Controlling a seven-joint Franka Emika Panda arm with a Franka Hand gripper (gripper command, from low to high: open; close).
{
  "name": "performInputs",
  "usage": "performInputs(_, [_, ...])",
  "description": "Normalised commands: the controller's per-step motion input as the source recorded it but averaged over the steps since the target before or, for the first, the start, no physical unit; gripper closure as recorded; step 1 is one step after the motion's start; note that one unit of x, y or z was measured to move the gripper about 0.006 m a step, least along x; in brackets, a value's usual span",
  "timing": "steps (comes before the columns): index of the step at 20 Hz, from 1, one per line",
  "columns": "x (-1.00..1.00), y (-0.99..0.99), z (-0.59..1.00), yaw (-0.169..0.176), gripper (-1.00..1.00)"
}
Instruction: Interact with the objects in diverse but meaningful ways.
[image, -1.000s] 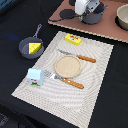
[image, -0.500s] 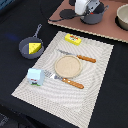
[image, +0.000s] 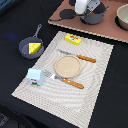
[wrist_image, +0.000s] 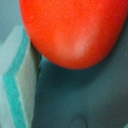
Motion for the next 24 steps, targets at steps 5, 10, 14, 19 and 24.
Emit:
performInputs(5, [-0.26,-0.06,0.34,0.027,1.0])
performInputs(10, [-0.48,-0.07,0.77,0.033,1.0])
performInputs(14, [-0.68,-0.23,0.67,0.051,1.0])
performInputs(19, [-0.7,-0.29,0.56,0.052,1.0])
performInputs(24, [-0.65,-0.31,0.25,0.056,1.0])
